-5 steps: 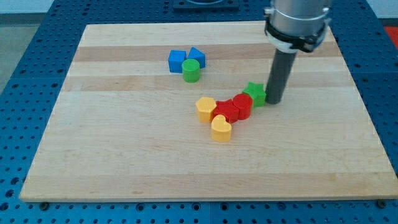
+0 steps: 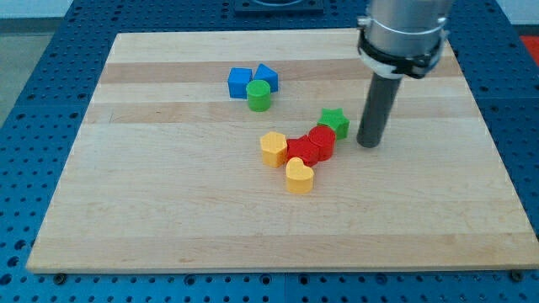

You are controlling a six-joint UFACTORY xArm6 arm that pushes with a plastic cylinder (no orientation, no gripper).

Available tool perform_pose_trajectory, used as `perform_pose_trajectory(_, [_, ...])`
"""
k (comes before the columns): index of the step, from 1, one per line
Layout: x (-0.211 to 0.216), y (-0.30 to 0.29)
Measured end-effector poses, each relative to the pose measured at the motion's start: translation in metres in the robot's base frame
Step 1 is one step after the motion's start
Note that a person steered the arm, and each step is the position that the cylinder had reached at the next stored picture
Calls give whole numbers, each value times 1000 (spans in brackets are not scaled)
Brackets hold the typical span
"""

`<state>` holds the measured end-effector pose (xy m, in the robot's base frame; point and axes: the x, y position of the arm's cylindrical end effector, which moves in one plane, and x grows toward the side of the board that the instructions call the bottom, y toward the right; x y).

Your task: Push the green star diagonal to the green circle

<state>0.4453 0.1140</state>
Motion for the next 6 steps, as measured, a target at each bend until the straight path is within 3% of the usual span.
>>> perform_pose_trajectory(3, [-20,-59])
perform_pose_trajectory(6, [-64,-75])
